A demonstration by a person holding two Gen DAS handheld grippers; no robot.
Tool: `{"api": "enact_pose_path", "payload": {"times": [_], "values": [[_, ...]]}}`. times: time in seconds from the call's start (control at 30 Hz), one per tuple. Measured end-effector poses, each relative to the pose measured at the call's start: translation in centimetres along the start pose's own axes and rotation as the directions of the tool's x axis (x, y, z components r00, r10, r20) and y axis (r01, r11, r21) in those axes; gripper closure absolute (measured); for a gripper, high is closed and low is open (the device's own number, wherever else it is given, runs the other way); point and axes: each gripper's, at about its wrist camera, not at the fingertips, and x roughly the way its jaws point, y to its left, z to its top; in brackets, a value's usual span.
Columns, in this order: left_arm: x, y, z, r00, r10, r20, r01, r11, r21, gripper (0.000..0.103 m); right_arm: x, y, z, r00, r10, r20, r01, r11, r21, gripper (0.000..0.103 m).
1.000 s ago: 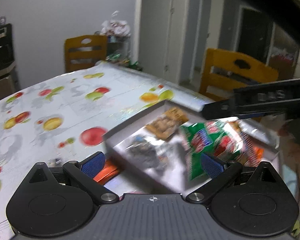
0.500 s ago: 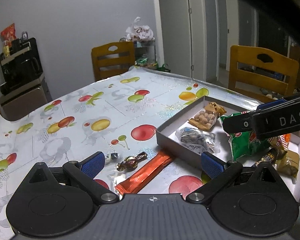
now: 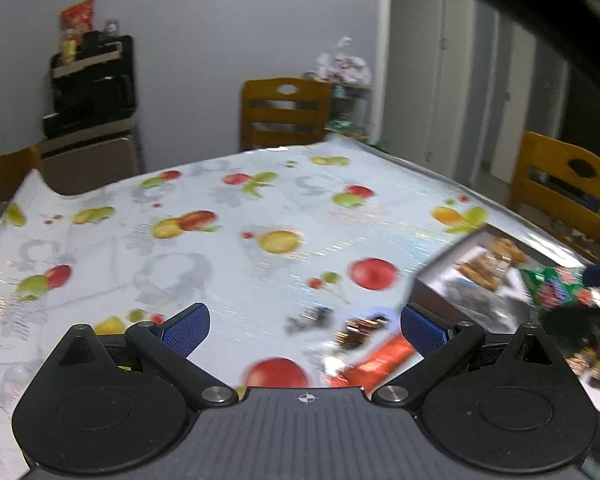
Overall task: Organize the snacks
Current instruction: 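Withdraw both open tools from the box toward the orange candy bar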
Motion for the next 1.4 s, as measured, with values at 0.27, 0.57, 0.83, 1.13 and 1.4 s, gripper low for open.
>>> {"api": "enact_pose_path", "payload": {"times": [0.27,0.57,0.83,1.13,1.4], "values": [[2.8,1.8,-1.4,0.998,-0.011,-0.057,0.01,1.0,-0.006,0.0,2.7,3.0,-2.3,0.998,0.008,-0.058,-0.016,0.989,-0.144,0.015],[4.0,3.2,-3.1,0.996,0.008,-0.084,-0.008,1.0,-0.008,0.0,6.0,5.9,-2.4,0.993,0.111,-0.041,-0.119,0.929,-0.351,0.015],[4.0,3.5,-3.3,0.995,-0.014,-0.101,0.012,1.0,-0.026,0.0,11.6,7.7,-1.9,0.971,0.146,-0.188,-0.231,0.769,-0.596,0.015],[4.3,3.5,-3.4,0.992,-0.04,-0.119,0.035,0.998,-0.044,0.0,15.5,6.3,-0.5,0.941,0.238,-0.241,-0.333,0.779,-0.531,0.018],[4.2,3.4,-3.3,0.992,-0.04,-0.117,0.035,0.998,-0.049,0.0,16.1,6.0,0.2,0.893,0.303,-0.332,-0.424,0.81,-0.404,0.041]]}}
